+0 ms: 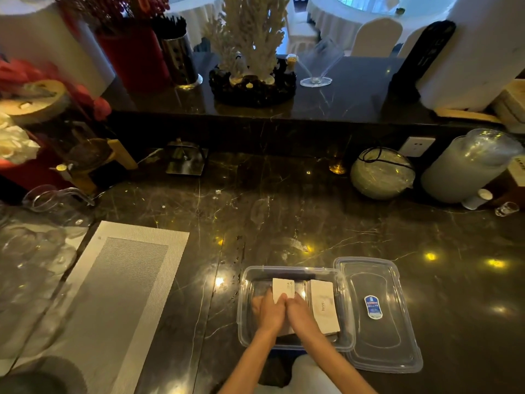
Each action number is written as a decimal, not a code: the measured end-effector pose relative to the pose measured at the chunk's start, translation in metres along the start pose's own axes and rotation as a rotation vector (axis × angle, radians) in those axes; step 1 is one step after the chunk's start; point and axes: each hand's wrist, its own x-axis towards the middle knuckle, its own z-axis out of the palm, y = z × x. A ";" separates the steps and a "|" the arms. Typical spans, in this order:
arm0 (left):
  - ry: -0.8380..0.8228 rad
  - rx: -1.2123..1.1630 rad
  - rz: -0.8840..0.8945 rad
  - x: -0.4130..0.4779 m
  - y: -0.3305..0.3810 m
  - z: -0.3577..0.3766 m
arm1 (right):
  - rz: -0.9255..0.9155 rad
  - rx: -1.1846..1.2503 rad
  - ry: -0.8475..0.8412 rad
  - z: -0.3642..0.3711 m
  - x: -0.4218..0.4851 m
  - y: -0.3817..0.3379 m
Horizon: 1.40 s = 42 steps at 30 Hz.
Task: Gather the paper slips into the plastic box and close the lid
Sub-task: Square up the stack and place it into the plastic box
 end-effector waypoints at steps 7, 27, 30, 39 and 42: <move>-0.019 0.048 0.051 -0.002 -0.002 -0.006 | 0.032 0.163 -0.011 -0.030 0.009 -0.002; -0.243 -0.097 0.032 -0.010 -0.008 -0.014 | 0.048 0.064 -0.034 -0.028 0.000 -0.003; -0.270 -0.096 0.026 -0.011 -0.008 -0.014 | 0.028 0.042 -0.051 -0.029 -0.001 0.001; -0.262 -0.078 0.036 -0.009 -0.011 -0.014 | 0.058 0.030 -0.071 -0.031 -0.001 0.001; -0.261 -0.071 0.037 -0.010 -0.009 -0.015 | 0.039 0.006 -0.083 -0.032 -0.001 0.000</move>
